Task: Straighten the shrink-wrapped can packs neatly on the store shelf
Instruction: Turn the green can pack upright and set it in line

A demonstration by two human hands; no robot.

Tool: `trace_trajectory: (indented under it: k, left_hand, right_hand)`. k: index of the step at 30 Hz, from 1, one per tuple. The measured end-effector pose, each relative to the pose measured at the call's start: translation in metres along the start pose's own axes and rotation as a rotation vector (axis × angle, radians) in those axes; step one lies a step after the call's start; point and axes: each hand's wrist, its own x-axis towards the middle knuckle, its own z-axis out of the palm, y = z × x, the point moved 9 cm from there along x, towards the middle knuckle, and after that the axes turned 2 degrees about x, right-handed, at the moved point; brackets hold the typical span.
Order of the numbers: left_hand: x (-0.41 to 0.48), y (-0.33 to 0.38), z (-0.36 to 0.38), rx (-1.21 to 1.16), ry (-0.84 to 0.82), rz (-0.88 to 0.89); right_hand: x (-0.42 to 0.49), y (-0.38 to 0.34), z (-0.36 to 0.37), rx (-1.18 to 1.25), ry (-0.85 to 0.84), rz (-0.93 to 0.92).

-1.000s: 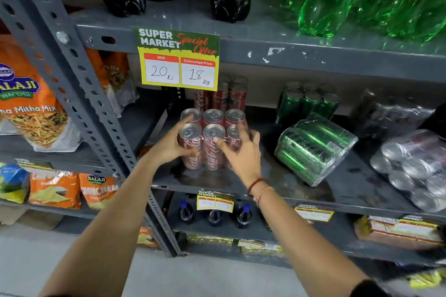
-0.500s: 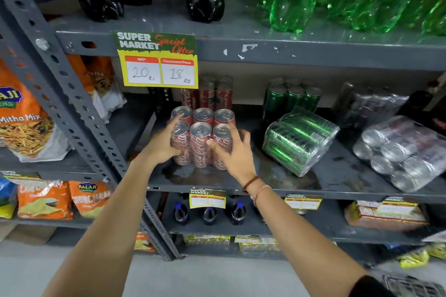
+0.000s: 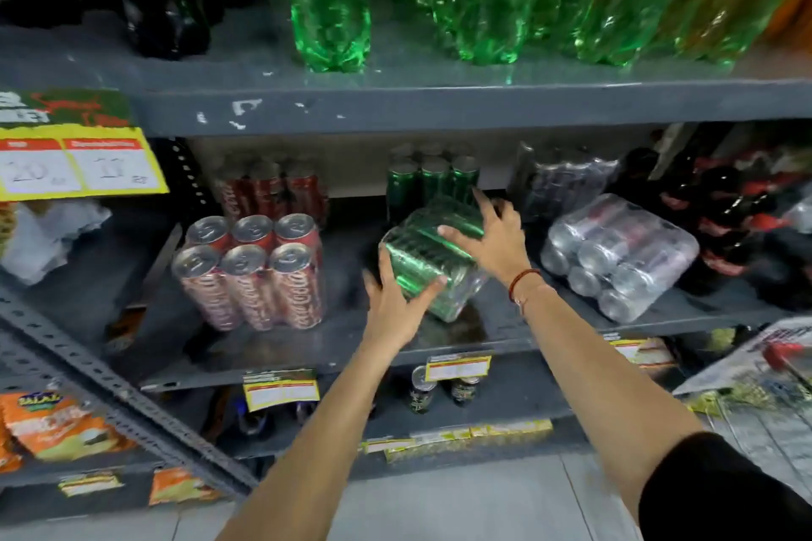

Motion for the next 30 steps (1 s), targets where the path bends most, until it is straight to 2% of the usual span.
trace_trajectory:
  k: [3, 8, 11, 14, 17, 20, 24, 30]
  left_hand:
    - [0.029, 0.005, 0.019, -0.059, -0.028, -0.142]
    - [0.052, 0.006, 0.032, -0.18, 0.117, -0.247]
    - [0.059, 0.0, 0.032, -0.228, 0.174, -0.228]
    - [0.066, -0.002, 0.029, -0.209, 0.188, -0.166]
    - [0.073, 0.001, 0.026, -0.162, 0.187, -0.072]
    - [0.074, 0.008, 0.025, -0.122, 0.146, -0.024]
    - [0.066, 0.032, 0.026, -0.084, 0.085, 0.177]
    - [0.05, 0.039, 0.034, 0.189, -0.012, 0.381]
  right_hand:
    - [0.022, 0.02, 0.011, -0.056, -0.213, 0.01]
    - [0.053, 0.012, 0.039, -0.094, -0.603, -0.117]
    - [0.061, 0.007, 0.054, -0.093, -0.775, -0.114]
    - [0.068, 0.011, 0.062, -0.06, -0.833, -0.079]
    - [0.066, 0.015, 0.059, 0.021, -0.786, -0.067]
    - [0.058, 0.017, 0.046, -0.032, -0.647, -0.109]
    - [0.04, 0.03, 0.015, -0.047, -0.382, -0.067]
    - [-0.026, 0.05, -0.018, 0.079, 0.071, -0.025]
